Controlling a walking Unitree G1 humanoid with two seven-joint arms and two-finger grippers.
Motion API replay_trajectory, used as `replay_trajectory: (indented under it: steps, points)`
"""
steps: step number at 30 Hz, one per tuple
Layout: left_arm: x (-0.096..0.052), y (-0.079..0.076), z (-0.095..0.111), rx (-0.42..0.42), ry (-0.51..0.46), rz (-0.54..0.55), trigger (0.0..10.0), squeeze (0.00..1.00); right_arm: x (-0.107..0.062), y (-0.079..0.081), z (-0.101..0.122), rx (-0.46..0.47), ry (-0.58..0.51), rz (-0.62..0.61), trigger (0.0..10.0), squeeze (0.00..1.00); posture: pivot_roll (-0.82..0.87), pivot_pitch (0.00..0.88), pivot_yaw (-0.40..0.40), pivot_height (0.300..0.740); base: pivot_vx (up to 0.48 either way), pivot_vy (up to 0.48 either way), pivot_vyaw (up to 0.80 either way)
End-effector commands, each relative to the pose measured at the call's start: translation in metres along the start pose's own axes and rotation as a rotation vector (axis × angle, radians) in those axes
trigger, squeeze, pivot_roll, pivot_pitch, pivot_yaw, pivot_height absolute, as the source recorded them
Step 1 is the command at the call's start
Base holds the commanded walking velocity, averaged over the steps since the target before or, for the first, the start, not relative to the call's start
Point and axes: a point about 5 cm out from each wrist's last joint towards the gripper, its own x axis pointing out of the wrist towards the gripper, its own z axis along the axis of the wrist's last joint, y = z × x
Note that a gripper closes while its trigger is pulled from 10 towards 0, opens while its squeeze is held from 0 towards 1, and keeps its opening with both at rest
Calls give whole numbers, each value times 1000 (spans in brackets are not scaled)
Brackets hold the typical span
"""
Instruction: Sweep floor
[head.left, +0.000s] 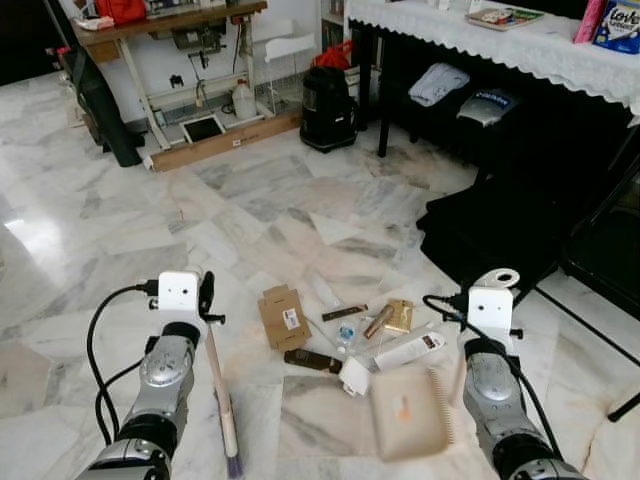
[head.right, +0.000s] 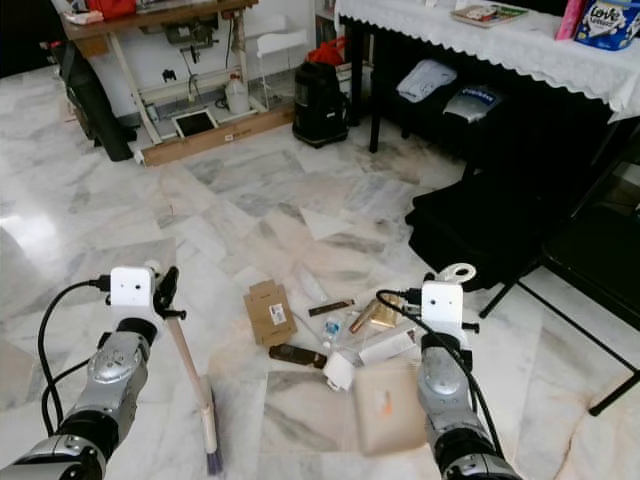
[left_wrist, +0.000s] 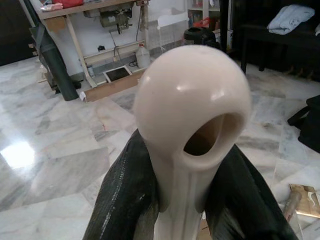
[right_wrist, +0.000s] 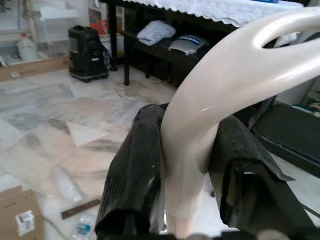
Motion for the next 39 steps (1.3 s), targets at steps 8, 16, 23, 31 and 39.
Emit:
replay_trajectory:
  steps: [8, 16, 23, 31, 39]
  points:
    - [7, 4, 20, -23, -99, 21, 10000, 0, 2, -4, 4, -5, -26, -27, 10000, 0, -97, 0, 77, 740, 0, 0, 0]
    - [9, -1, 24, -52, -122, 12, 10000, 0, 2, -19, -1, -58, -15, -71, 10000, 0, -99, 0, 81, 740, 0, 0, 0]
    - [10, -7, 27, -73, -128, -2, 10000, 0, 4, -18, 0, -26, -2, -60, 10000, 0, -96, 0, 79, 740, 0, 0, 0]
    - [10, -5, 27, -69, -125, -9, 10000, 0, 5, -9, 2, -3, -1, -22, 10000, 0, -94, 0, 83, 740, 0, 0, -300]
    - [11, -3, 31, -66, -135, -10, 10000, 0, 5, -7, 3, -3, -3, -10, 10000, 0, -95, 0, 84, 740, 0, 0, 0]
